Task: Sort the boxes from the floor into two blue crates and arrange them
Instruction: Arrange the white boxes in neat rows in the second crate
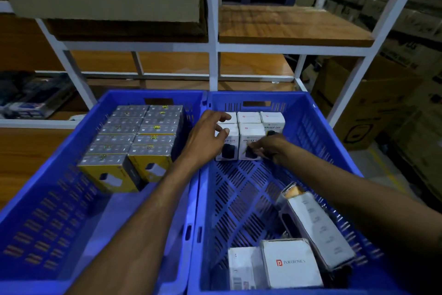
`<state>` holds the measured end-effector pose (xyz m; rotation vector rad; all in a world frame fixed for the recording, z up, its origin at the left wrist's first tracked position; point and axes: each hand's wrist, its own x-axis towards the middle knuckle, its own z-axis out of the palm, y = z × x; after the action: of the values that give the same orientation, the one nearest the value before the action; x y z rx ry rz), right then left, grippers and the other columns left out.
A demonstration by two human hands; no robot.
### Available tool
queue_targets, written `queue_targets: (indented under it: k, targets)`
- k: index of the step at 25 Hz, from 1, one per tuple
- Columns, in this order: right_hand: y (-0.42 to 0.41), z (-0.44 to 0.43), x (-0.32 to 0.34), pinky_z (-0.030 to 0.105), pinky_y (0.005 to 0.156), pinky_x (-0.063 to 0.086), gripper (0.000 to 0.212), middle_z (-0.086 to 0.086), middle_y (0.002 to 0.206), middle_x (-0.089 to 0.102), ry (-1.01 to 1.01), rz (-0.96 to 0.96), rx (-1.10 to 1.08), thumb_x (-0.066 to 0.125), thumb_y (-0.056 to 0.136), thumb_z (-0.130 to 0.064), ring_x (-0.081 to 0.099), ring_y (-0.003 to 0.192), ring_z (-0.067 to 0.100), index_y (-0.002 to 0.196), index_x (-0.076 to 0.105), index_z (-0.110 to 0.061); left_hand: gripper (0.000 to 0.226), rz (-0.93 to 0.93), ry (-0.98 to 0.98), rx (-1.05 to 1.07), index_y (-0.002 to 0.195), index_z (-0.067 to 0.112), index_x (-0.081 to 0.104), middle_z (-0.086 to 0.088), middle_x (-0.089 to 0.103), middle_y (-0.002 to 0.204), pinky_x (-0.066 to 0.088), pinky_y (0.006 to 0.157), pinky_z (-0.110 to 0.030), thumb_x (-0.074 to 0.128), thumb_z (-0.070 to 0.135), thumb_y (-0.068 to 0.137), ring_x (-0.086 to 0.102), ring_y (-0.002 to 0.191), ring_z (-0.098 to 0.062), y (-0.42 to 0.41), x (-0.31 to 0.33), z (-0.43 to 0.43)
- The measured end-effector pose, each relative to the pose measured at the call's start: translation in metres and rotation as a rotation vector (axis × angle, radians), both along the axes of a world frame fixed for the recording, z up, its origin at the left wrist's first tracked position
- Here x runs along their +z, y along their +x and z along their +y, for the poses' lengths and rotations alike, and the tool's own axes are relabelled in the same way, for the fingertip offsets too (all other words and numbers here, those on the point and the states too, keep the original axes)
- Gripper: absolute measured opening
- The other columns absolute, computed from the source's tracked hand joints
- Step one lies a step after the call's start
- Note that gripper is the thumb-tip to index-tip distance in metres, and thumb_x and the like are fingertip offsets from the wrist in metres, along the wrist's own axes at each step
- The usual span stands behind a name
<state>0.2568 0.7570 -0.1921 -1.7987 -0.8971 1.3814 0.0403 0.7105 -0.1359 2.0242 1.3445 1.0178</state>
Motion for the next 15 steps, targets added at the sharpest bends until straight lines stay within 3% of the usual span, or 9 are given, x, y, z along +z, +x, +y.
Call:
queue_targets:
  k: [2,3,4,6,7,9,12,13,15]
  targets:
    - [-0.003,0.001,-0.012,0.033,0.08,0.062,0.048,0.019,0.122,0.068,0.046,-0.065,-0.06,0.078,0.086,0.004,0.068,0.092,0.028,0.127,0.054,0.013,0.028,0.012,0.001,0.0,0.126,0.022,0.062,0.006,0.051,0.122,0.044,0.087,-0.023,0.063,0.014,0.098,0.057,0.093,0.003,-0.001,0.001,0.001]
    - [-0.004,0.002,-0.015,0.043,0.088,0.062,0.042,0.021,0.123,0.068,0.047,-0.097,-0.069,0.076,0.087,0.006,0.069,0.098,0.031,0.123,0.057,0.012,0.028,0.018,0.0,0.0,0.126,0.022,0.062,0.006,0.051,0.123,0.044,0.087,-0.023,0.063,0.015,0.098,0.058,0.093,0.002,-0.001,0.001,0.001]
    - [-0.003,0.002,-0.014,0.05,0.087,0.062,0.039,0.025,0.122,0.068,0.036,-0.109,-0.055,0.076,0.086,0.006,0.069,0.098,0.033,0.121,0.059,0.012,0.028,0.027,0.0,0.001,0.126,0.022,0.062,0.006,0.051,0.123,0.045,0.087,-0.024,0.063,0.016,0.098,0.058,0.094,0.0,-0.002,0.001,0.001]
    - [0.001,0.002,-0.001,0.043,0.072,0.063,0.045,0.026,0.116,0.068,0.001,-0.16,0.046,0.079,0.087,-0.001,0.068,0.083,0.031,0.125,0.059,0.011,0.028,0.055,0.007,0.004,0.126,0.023,0.061,0.006,0.052,0.122,0.047,0.089,-0.027,0.063,0.017,0.098,0.059,0.097,-0.006,-0.003,0.001,0.003]
    - [0.004,0.0,0.008,0.039,0.069,0.06,0.058,0.027,0.119,0.066,-0.016,-0.234,0.125,0.082,0.086,-0.008,0.066,0.081,0.032,0.133,0.054,0.01,0.028,0.073,0.014,0.002,0.125,0.023,0.061,0.007,0.052,0.122,0.048,0.091,-0.029,0.063,0.018,0.098,0.06,0.098,-0.008,-0.004,0.0,0.003]
    - [0.013,-0.011,0.026,0.039,0.08,0.056,0.088,0.023,0.134,0.058,-0.033,-0.56,0.336,0.086,0.083,-0.027,0.066,0.101,0.035,0.149,0.036,0.005,0.027,0.13,0.034,-0.008,0.124,0.023,0.062,0.008,0.054,0.118,0.049,0.091,-0.031,0.064,0.02,0.098,0.06,0.099,-0.011,-0.003,-0.001,0.004]
    - [0.021,-0.043,0.048,0.04,0.093,0.057,0.082,0.009,0.134,0.064,-0.111,-1.19,0.86,0.081,0.08,-0.057,0.066,0.114,0.031,0.141,0.053,-0.01,0.025,0.259,0.088,-0.03,0.121,0.023,0.065,0.008,0.06,0.11,0.05,0.09,-0.036,0.067,0.023,0.095,0.061,0.096,-0.014,-0.002,-0.003,0.004]
    - [0.022,-0.054,0.05,0.041,0.093,0.057,0.083,0.007,0.133,0.065,-0.202,-1.23,1.012,0.078,0.079,-0.064,0.065,0.115,0.03,0.14,0.056,-0.012,0.025,0.311,0.114,-0.037,0.119,0.025,0.066,0.008,0.063,0.109,0.05,0.09,-0.038,0.068,0.026,0.094,0.063,0.096,-0.015,-0.001,-0.001,0.003]
    - [0.023,-0.071,0.054,0.034,0.074,0.059,0.08,0.003,0.118,0.066,-0.355,-1.185,1.146,0.072,0.085,-0.063,0.065,0.104,0.027,0.138,0.056,-0.006,0.023,0.426,0.164,-0.068,0.116,0.028,0.067,0.01,0.068,0.106,0.047,0.093,-0.042,0.067,0.031,0.094,0.066,0.099,-0.016,0.002,0.002,0.0]
